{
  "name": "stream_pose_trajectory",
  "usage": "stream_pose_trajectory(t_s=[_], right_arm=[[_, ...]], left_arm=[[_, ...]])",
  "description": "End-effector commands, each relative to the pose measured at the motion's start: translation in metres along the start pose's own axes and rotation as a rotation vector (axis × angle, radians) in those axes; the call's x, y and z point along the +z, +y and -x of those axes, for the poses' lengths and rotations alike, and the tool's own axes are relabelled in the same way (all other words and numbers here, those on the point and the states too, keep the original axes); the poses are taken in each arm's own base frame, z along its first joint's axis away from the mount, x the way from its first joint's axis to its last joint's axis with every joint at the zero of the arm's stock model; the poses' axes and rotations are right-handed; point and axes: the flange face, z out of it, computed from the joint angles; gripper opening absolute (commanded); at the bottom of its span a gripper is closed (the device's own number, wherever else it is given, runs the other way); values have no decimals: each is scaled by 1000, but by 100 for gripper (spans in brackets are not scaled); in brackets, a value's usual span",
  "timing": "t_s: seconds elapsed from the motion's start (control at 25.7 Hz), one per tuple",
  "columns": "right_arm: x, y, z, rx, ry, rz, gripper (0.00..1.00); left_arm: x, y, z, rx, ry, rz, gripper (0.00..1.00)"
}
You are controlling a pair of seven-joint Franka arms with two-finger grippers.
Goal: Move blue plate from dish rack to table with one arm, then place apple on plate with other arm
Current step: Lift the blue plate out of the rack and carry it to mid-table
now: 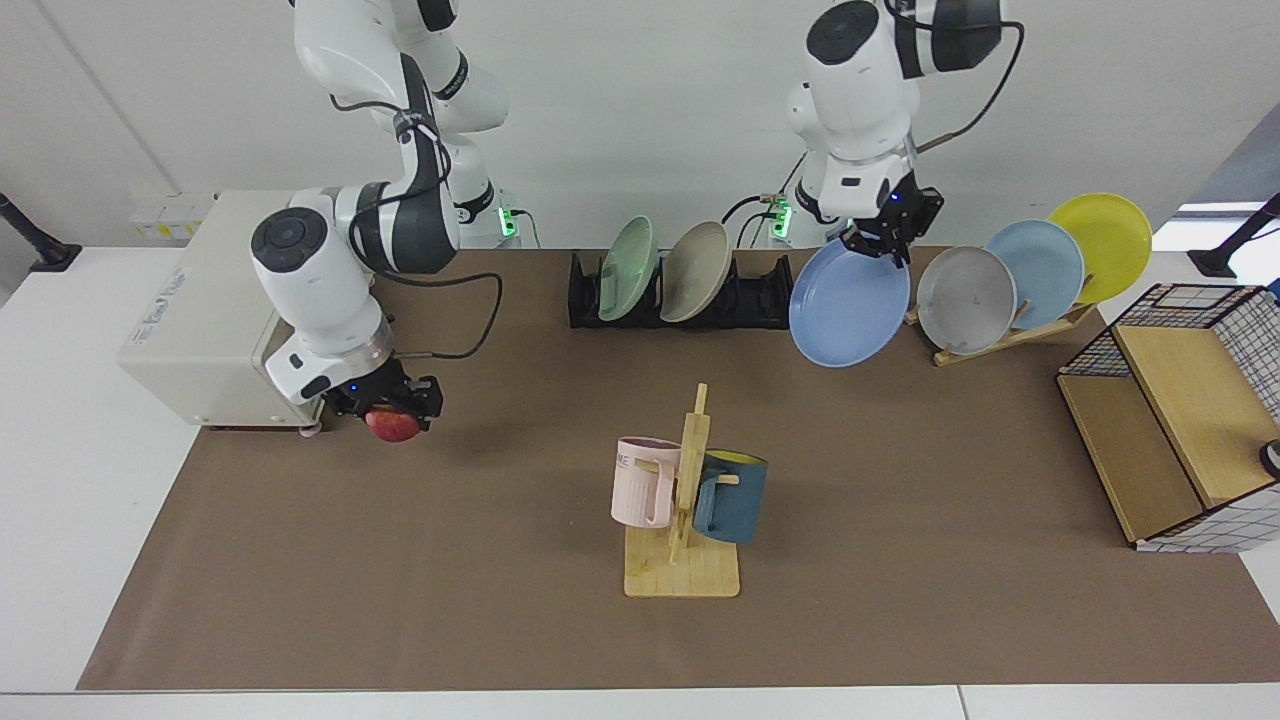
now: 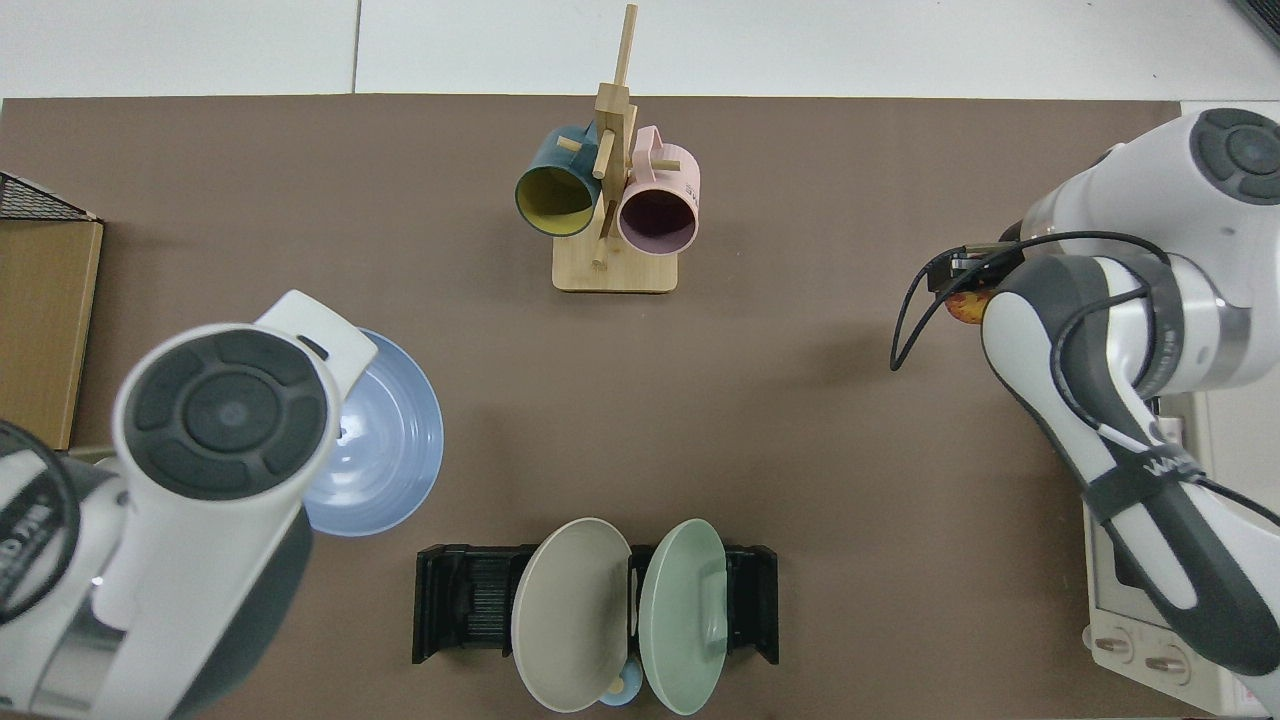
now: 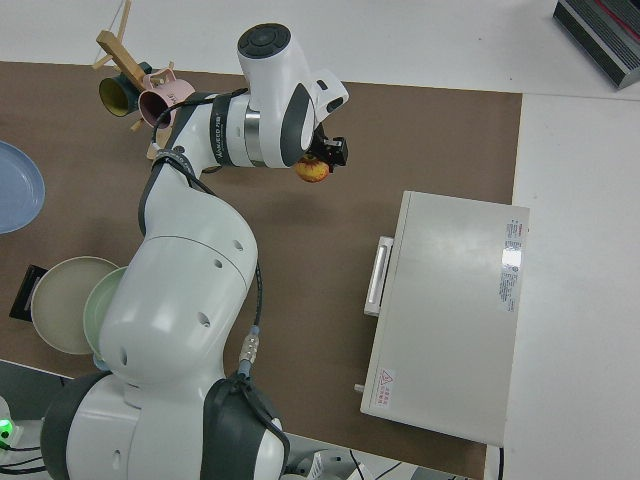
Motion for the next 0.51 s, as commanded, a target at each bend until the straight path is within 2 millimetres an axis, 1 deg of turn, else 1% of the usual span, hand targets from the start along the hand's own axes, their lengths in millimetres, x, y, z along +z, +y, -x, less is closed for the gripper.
stream_pose_trajectory(t_s=[0.0,0.08,0.16,0.23,0.27,0.35,0.43,0.47], right_arm=[[-59,1,14,18,-18,0,0],[-79,1,22,18,-30,-5,0],[-95,5,30,23,-24,-10,0],[-106,8,37,24,-16,-10,0],[-110,8,41,26,-12,-12,0],[-107,9,50,21,-24,-10,0],[-101,9,61,20,-41,-9,0],[-98,10,65,18,-41,-9,0]], left_arm=[[23,-13,-44,-135,-37,209,0],[26,-18,-53,-164,-58,313,0],[30,-21,-58,-169,-76,402,0],[38,-28,-63,-173,-87,463,0],[41,-27,-64,-172,-94,490,0],[51,-17,-68,-173,-109,535,0],[69,5,-71,-165,-128,565,0],[77,19,-70,-156,-133,580,0]])
